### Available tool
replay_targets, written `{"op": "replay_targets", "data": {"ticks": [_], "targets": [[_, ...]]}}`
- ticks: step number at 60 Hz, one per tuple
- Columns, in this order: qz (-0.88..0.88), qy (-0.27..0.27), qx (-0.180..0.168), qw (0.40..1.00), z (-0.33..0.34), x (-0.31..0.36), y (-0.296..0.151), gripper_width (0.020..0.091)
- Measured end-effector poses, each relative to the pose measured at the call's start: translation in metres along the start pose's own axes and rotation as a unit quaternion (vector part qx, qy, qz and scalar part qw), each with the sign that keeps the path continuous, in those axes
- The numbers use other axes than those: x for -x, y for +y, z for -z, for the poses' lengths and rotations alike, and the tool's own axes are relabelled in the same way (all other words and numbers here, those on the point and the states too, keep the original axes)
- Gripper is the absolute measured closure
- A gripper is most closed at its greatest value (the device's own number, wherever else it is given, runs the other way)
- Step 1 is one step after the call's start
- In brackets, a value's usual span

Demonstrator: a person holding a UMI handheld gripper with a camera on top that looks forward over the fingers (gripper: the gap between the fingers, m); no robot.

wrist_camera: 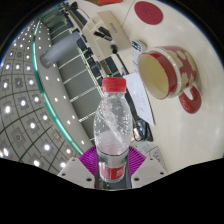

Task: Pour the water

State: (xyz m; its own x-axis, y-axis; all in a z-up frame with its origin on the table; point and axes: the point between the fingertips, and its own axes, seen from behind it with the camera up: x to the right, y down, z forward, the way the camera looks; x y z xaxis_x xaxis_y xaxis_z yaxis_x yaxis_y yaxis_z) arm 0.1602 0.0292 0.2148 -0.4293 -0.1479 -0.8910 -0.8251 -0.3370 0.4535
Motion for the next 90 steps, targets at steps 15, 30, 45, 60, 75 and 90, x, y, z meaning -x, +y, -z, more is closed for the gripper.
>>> {"op": "replay_targets", "data": {"ticks": [15, 30, 45, 60, 75, 90], "targets": [[0.351, 0.038, -0.007, 0.936, 0.002, 0.072, -0.01, 0.0745], [0.676, 0.095, -0.098, 0.725, 0.036, 0.151, -0.084, 0.0742], [0.794, 0.213, -0.124, 0.556, 0.073, 0.108, -0.203, 0.0742], [0.783, 0.282, -0.102, 0.544, 0.089, 0.028, -0.287, 0.0741], [0.781, 0.298, -0.09, 0.541, 0.108, -0.013, -0.302, 0.0649], [0.763, 0.339, -0.08, 0.545, 0.128, -0.025, -0.299, 0.0248]]}}
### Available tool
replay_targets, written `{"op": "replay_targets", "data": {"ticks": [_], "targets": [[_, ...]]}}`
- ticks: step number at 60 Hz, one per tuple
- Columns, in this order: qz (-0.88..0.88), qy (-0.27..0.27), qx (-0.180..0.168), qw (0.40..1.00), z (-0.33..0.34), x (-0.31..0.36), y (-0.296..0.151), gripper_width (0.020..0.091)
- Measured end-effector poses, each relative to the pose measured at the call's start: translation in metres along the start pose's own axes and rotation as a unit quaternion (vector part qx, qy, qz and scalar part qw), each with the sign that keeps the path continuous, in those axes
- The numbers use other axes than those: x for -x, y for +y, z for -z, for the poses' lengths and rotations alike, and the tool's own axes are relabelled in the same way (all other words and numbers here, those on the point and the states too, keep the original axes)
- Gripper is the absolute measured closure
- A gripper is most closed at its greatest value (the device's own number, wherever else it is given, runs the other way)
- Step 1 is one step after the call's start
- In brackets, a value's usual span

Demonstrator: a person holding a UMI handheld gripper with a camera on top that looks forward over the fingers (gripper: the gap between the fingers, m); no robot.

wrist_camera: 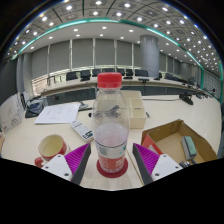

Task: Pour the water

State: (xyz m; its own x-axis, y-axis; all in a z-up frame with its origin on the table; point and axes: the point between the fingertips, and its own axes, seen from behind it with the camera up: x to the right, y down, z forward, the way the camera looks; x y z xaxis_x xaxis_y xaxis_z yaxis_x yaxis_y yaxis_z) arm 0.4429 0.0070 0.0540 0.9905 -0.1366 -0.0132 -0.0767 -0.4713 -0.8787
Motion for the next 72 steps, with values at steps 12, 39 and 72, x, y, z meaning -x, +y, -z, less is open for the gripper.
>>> {"op": "replay_targets", "data": {"ticks": [12, 39, 72], "targets": [[-0.004, 0.007, 0.006, 1.0, 0.052, 0.005, -0.013, 0.0243], [0.05, 0.027, 0.029, 0.998, 0.271, 0.055, -0.031, 0.0244], [0.076, -0.018, 0.062, 0.995, 0.381, 0.126, 0.028, 0.0246]]}}
